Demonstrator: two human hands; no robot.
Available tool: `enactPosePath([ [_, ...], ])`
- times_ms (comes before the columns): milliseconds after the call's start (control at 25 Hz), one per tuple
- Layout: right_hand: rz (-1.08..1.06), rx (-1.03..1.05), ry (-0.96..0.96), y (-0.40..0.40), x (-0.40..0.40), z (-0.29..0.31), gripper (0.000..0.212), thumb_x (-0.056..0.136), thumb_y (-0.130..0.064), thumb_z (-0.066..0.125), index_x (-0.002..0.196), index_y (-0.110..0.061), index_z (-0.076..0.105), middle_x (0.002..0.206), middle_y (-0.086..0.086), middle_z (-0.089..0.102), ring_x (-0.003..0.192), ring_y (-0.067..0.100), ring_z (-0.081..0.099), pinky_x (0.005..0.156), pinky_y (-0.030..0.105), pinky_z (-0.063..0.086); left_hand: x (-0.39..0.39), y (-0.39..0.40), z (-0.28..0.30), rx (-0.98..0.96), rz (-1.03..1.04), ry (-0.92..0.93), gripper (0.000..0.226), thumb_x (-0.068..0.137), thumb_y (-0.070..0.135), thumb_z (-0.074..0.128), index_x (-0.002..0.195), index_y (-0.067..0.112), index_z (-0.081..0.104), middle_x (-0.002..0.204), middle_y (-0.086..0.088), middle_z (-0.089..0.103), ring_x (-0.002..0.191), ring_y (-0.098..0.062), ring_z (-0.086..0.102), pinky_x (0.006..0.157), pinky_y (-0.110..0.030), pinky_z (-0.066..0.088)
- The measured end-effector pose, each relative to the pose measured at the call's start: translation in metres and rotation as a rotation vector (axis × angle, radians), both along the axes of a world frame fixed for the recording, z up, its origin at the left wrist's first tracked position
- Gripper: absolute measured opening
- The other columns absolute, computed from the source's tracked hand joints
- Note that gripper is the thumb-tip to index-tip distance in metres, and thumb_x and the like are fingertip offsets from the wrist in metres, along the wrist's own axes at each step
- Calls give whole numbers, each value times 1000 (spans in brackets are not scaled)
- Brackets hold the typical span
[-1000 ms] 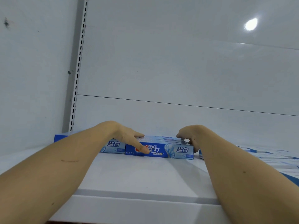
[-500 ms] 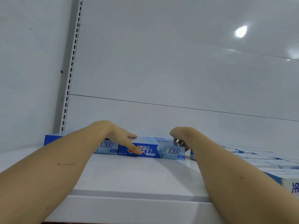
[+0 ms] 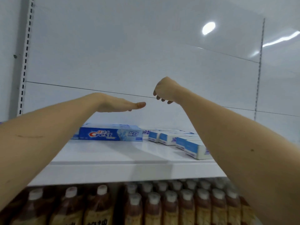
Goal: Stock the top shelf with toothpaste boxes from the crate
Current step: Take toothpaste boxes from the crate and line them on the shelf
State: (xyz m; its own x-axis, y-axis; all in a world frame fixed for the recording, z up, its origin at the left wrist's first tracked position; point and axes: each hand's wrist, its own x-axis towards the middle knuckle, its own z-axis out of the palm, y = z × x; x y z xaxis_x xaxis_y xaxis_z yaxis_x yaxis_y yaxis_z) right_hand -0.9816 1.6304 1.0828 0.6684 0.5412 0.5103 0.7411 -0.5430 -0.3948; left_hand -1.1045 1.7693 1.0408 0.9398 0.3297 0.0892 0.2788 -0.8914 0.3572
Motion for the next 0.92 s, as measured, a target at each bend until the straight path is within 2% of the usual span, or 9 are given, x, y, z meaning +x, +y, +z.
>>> enactPosePath([
  [80, 40, -62, -4, -46, 4, -7, 31, 91, -14, 46, 109, -1, 69, 108, 17, 71, 93, 31, 68, 74, 34, 54, 7, -46, -7, -38, -14, -8, 127, 47, 101, 32, 154, 33, 23, 159, 6, 27, 149, -17, 18, 121, -50, 13],
  [200, 92, -108, -33, -109, 15, -29, 37, 99, -23, 42, 121, 0, 63, 122, 19, 64, 93, 28, 56, 64, 29, 45, 20, -112, -23, -90, -4, -31, 103, 66, 87, 29, 154, 33, 23, 160, 3, 25, 149, -19, 18, 119, -52, 18],
  [280, 75, -227, -88, -149, 26, -50, 47, 103, -35, 35, 129, -3, 57, 133, 16, 56, 111, 30, 54, 84, 35, 45, 31, -152, -38, -87, -5, -18, 90, 78, 82, 26, 154, 33, 21, 162, 6, 21, 149, -19, 17, 119, -51, 19],
  [360, 66, -350, -101, -182, 38, -66, 56, 103, -45, 29, 138, -6, 49, 145, 12, 47, 130, 30, 45, 104, 40, 36, 37, -180, -49, -74, -24, -14, 80, 88, 76, 25, 154, 32, 22, 162, 9, 18, 149, -16, 18, 120, -45, 18],
  [560, 95, -523, 41, -242, 59, -88, 70, 99, -62, 18, 152, -17, 30, 158, 4, 30, 142, 27, 32, 115, 47, 24, 48, -230, -57, 18, -34, 48, 86, 81, 80, 36, 151, 30, 32, 159, 11, 26, 146, -12, 24, 121, -38, 16],
  [680, 155, -572, 168, -259, 62, -95, 66, 99, -61, 22, 152, -22, 29, 158, 0, 29, 143, 26, 30, 115, 43, 28, 54, -245, -58, 138, 43, 157, 89, 83, 74, 49, 155, 29, 21, 160, 9, 23, 146, -14, 24, 120, -34, 17],
  [800, 161, -575, 49, -264, 76, -99, 58, 95, -56, 45, 147, -32, 37, 152, -2, 37, 135, 25, 41, 111, 42, 34, 59, -248, -60, 231, 110, 179, 83, 89, 67, 48, 156, 28, 17, 162, 6, 20, 147, -17, 23, 120, -35, 16],
  [920, 124, -542, -64, -265, 90, -102, 57, 91, -28, 61, 145, -28, 41, 147, 1, 39, 129, 27, 46, 107, 41, 40, 62, -247, -63, 275, 123, 176, 86, 87, 70, 48, 156, 30, 17, 162, 7, 20, 147, -18, 22, 120, -38, 17],
])
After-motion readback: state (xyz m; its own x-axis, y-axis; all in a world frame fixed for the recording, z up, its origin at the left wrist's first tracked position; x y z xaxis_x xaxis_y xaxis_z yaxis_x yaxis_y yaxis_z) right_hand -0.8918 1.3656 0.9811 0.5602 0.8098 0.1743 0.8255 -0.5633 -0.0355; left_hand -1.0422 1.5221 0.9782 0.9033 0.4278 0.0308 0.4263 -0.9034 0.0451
